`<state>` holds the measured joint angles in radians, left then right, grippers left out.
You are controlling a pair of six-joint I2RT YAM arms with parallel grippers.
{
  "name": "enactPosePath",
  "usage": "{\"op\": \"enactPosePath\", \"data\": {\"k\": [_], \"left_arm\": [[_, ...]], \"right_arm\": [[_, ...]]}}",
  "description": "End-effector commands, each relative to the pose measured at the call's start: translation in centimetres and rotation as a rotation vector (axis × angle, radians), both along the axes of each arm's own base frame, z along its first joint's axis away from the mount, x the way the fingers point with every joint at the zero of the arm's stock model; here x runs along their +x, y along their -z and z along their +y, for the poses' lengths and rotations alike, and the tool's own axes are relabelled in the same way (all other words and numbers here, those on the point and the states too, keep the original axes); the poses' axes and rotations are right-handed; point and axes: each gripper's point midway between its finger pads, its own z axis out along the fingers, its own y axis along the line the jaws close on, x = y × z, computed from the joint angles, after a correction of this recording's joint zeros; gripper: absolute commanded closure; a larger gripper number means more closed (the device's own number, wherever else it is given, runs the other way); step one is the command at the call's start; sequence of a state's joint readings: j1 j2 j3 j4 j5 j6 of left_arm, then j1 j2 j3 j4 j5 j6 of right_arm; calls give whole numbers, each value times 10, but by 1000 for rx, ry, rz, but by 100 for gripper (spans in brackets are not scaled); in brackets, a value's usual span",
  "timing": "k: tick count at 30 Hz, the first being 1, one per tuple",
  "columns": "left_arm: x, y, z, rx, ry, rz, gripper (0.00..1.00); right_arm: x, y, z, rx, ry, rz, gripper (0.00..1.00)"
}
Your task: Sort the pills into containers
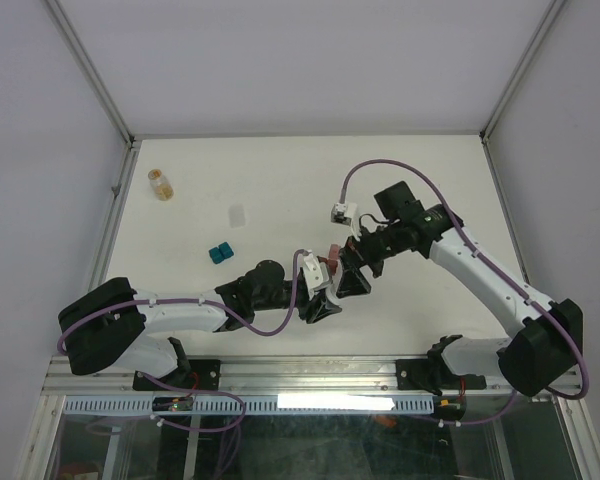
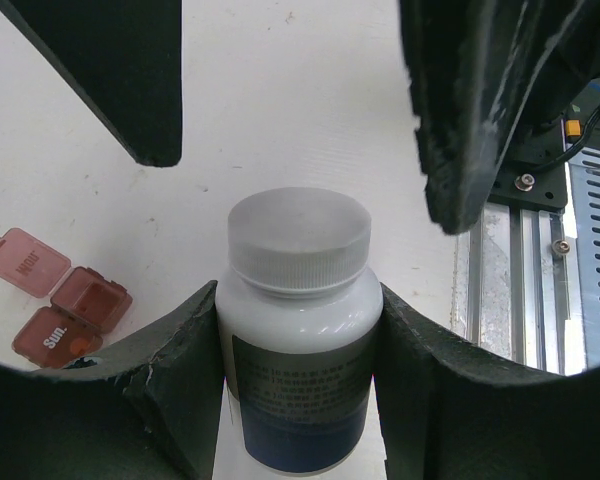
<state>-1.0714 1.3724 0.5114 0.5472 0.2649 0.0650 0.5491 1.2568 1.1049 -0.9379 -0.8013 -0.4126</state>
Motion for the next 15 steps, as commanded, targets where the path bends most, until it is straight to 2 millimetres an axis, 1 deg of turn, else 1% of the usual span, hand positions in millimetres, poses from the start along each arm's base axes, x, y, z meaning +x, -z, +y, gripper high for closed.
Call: {"op": "enactPosePath", "data": {"k": [1,8,15], "left_arm": [[4,-29,-6,-92,5,-35,100],[5,-28,-5,-87,1,-38,100],[6,-28,-6,-86,-1,-39,100]], "right_arm": [[4,1,8,-18,50,36,3],[-3,11,12,-48,13,35,13],[-3,16,12,-73,9,29,21]]}}
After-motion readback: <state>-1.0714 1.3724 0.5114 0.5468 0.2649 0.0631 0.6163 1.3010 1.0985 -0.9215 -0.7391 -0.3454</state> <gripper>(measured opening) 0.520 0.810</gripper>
